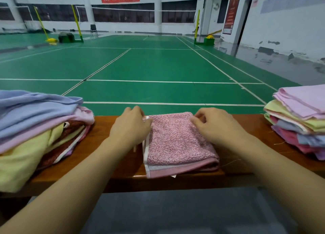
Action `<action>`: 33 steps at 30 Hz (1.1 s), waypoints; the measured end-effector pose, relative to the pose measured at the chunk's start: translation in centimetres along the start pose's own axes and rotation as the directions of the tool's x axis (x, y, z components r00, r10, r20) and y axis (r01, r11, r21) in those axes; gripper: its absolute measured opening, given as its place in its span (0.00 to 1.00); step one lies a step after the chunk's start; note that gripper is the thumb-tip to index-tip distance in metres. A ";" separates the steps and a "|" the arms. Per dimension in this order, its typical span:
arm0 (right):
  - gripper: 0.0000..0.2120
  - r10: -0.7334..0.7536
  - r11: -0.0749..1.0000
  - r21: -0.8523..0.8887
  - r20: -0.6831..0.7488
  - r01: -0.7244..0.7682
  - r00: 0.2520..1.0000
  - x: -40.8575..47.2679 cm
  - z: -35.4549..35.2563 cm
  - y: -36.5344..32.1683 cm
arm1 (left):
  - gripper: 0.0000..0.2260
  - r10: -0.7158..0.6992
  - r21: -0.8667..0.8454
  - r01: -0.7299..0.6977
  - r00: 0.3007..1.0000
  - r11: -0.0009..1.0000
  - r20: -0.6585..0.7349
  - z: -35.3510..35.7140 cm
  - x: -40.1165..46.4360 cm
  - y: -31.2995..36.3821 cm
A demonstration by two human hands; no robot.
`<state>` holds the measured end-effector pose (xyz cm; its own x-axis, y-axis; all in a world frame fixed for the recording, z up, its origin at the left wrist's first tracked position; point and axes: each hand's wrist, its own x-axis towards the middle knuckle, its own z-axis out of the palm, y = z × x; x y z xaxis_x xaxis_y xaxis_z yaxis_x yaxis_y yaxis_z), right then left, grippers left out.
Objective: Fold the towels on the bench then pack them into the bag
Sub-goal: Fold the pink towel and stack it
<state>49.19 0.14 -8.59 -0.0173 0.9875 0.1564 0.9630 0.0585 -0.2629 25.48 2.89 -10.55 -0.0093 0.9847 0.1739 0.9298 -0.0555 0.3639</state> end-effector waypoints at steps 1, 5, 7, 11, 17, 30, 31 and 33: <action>0.20 0.069 0.997 -0.046 -0.011 -0.069 0.998 0.3 0.0 0.6 | 0.22 -0.046 0.063 0.045 0.999 0.997 0.012 0.1 0.1 -0.2; 0.32 0.165 0.986 -0.039 0.207 -0.161 0.964 0.7 0.8 1.2 | 0.27 -0.097 0.146 0.076 0.985 0.986 0.141 0.6 -0.2 0.1; 0.30 0.146 0.988 0.006 0.217 -0.151 0.965 0.3 1.0 0.5 | 0.28 -0.074 0.134 0.051 0.982 0.990 0.175 0.3 -0.6 1.0; 0.23 0.098 0.992 0.068 0.173 -0.111 0.980 0.0 1.4 -0.1 | 0.26 0.013 0.052 -0.028 0.961 0.998 0.276 0.8 -0.9 2.8; 0.24 0.103 0.982 0.148 0.101 -0.117 0.990 -0.2 0.9 0.2 | 0.17 0.069 -0.254 -0.018 0.979 0.967 0.193 1.7 -0.7 2.6; 0.06 0.256 0.864 0.474 -0.128 -0.168 0.958 -0.4 -9.2 10.5 | 0.08 0.133 -0.911 0.180 0.961 0.370 0.243 2.5 0.6 17.2; 0.06 0.262 0.869 0.469 -0.161 -0.159 0.952 -0.5 -10.4 11.5 | 0.08 0.154 -0.917 0.166 0.960 0.363 0.234 2.4 1.0 18.9; 0.08 0.270 0.890 0.429 -0.228 -0.153 0.935 -0.8 -13.0 13.4 | 0.08 0.212 -0.930 0.116 0.957 0.348 0.198 2.0 1.4 22.6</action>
<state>65.63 -1.79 0.17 0.3055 0.9061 0.2926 0.7449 -0.0360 -0.6662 47.18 3.40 -3.93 0.2610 0.9633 0.0621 -0.0201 -0.0589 0.9981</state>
